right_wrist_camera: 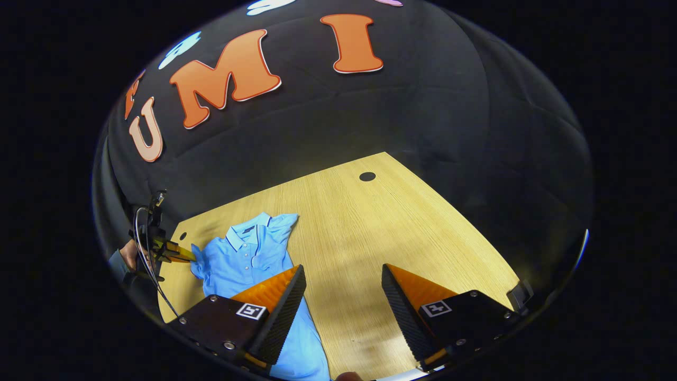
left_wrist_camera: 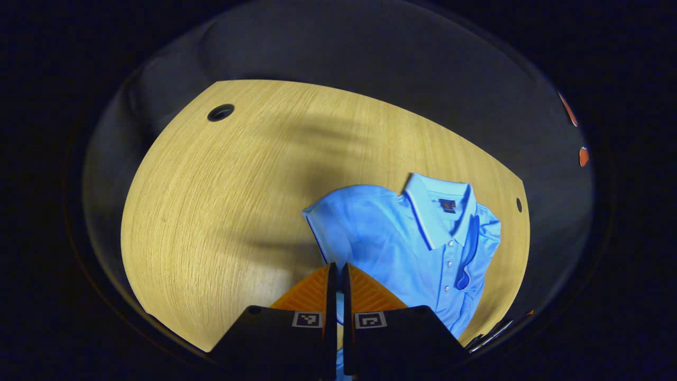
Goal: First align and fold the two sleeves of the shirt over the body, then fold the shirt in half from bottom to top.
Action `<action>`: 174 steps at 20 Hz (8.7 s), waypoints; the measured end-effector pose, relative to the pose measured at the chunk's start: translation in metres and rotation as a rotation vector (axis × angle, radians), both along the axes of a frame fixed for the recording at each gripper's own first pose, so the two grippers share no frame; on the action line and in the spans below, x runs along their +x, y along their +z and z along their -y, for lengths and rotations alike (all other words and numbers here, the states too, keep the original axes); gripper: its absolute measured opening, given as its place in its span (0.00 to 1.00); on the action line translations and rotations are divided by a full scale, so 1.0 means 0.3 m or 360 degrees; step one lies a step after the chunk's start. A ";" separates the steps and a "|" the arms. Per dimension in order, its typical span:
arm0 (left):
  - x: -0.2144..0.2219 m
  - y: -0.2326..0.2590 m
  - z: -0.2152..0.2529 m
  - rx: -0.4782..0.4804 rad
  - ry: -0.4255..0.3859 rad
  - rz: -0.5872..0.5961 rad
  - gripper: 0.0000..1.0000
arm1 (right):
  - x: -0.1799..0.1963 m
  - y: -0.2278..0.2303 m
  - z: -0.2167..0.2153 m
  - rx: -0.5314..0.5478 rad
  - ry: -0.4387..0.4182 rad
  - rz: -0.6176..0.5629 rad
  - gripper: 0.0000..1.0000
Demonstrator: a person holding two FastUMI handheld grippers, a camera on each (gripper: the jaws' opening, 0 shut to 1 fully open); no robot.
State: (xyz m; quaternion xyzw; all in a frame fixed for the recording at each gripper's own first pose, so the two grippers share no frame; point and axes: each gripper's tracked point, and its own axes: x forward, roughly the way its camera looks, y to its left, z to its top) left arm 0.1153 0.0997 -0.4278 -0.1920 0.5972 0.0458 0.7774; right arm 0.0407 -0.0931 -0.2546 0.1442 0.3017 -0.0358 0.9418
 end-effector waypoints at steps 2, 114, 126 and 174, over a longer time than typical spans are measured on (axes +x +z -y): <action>0.028 0.036 0.064 -0.0015 -0.0059 0.0048 0.08 | -0.009 -0.002 0.008 -0.0006 0.0003 -0.0001 0.91; -0.797 0.311 0.268 0.0101 -0.0430 0.0670 0.04 | -0.348 -0.207 -0.377 -0.0092 0.0423 -0.0378 0.03; -0.500 0.404 0.214 0.0226 -0.0375 0.0827 0.04 | -0.028 -0.051 -0.398 -0.0074 0.0552 -0.0187 0.03; 0.191 0.336 0.064 0.0573 -0.0185 0.0952 0.98 | 0.798 0.031 -0.416 -0.0189 0.0611 0.0125 0.93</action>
